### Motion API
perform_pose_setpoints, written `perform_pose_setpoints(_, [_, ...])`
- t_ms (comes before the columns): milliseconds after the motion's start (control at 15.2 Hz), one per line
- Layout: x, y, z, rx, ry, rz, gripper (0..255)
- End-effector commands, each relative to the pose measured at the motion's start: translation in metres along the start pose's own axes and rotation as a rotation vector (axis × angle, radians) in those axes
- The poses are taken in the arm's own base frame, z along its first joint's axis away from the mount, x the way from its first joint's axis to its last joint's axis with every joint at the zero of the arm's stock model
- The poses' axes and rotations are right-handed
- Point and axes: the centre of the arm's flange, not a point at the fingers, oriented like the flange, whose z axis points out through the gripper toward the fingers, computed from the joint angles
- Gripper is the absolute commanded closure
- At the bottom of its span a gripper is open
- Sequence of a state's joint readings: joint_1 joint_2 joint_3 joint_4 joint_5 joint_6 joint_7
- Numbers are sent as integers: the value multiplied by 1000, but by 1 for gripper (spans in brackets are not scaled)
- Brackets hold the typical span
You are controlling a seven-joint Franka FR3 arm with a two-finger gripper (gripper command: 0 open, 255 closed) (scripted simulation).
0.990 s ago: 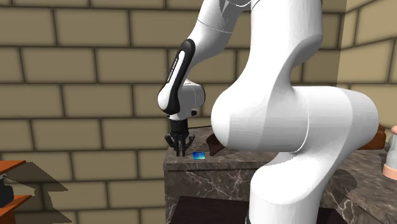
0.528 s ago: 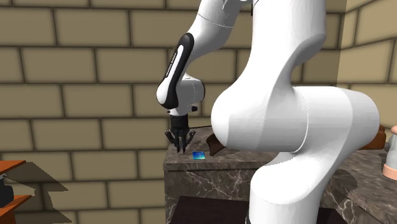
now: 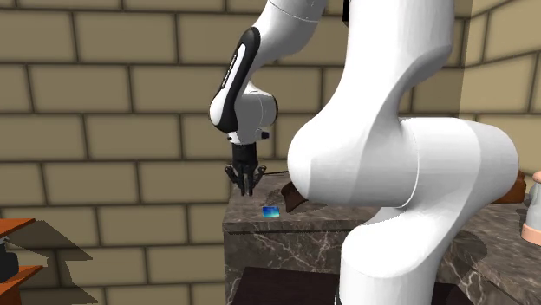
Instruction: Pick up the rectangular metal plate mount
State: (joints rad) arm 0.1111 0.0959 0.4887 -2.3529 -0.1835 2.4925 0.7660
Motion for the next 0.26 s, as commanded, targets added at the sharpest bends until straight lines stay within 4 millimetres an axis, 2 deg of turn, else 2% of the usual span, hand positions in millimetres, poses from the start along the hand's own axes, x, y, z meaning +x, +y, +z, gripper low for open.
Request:
perform_pose_setpoints(0, [0, 0, -12, 0, -1, 0, 255])
perform_pose_setpoints(198, [1, 0, -18, 0, -1, 0, 255])
